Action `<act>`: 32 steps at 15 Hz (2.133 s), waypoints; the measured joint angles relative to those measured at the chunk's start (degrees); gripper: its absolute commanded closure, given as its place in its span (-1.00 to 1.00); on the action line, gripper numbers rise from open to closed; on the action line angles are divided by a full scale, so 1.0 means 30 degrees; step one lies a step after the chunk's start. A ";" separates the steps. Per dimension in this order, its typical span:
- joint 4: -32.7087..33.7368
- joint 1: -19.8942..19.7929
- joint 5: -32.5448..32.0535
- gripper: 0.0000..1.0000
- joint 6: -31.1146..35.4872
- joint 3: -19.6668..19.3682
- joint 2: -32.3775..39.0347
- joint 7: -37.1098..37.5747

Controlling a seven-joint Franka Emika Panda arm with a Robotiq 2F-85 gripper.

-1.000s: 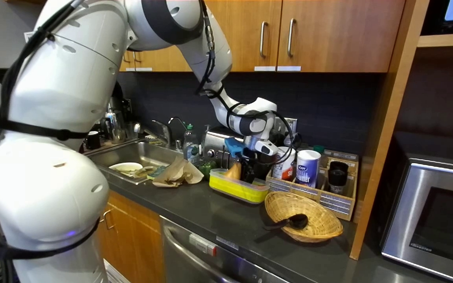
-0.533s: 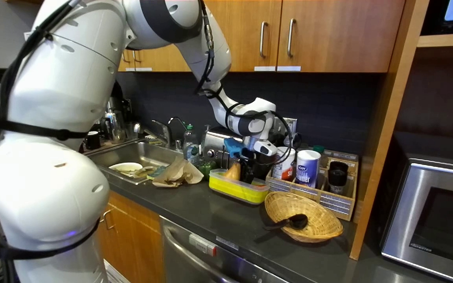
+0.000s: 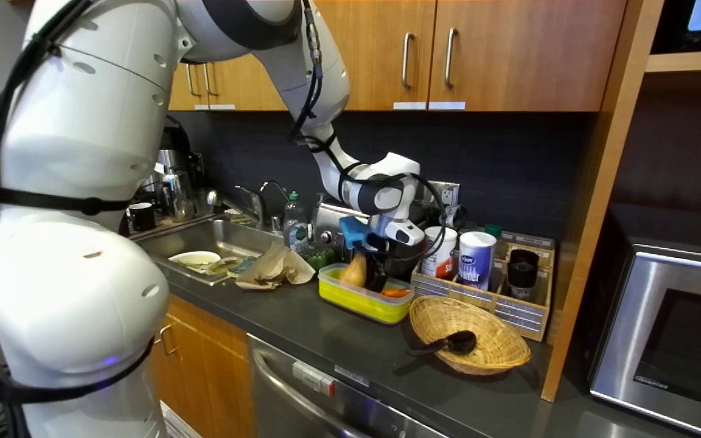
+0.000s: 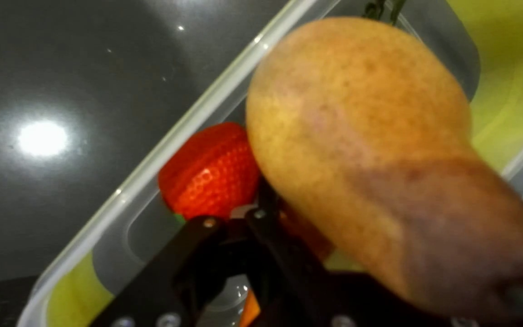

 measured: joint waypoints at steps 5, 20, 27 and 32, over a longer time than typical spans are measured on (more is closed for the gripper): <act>-0.0740 0.0030 0.0000 0.46 0.0529 0.0000 -0.0432 0.0002; -0.2900 0.0656 -0.0004 0.46 0.2783 0.0001 -0.1647 0.0047; -0.3337 0.0913 -0.0004 0.46 0.3536 0.0004 -0.1875 0.0066; -0.3841 0.1092 -0.0004 0.46 0.4328 0.0019 -0.2376 0.0071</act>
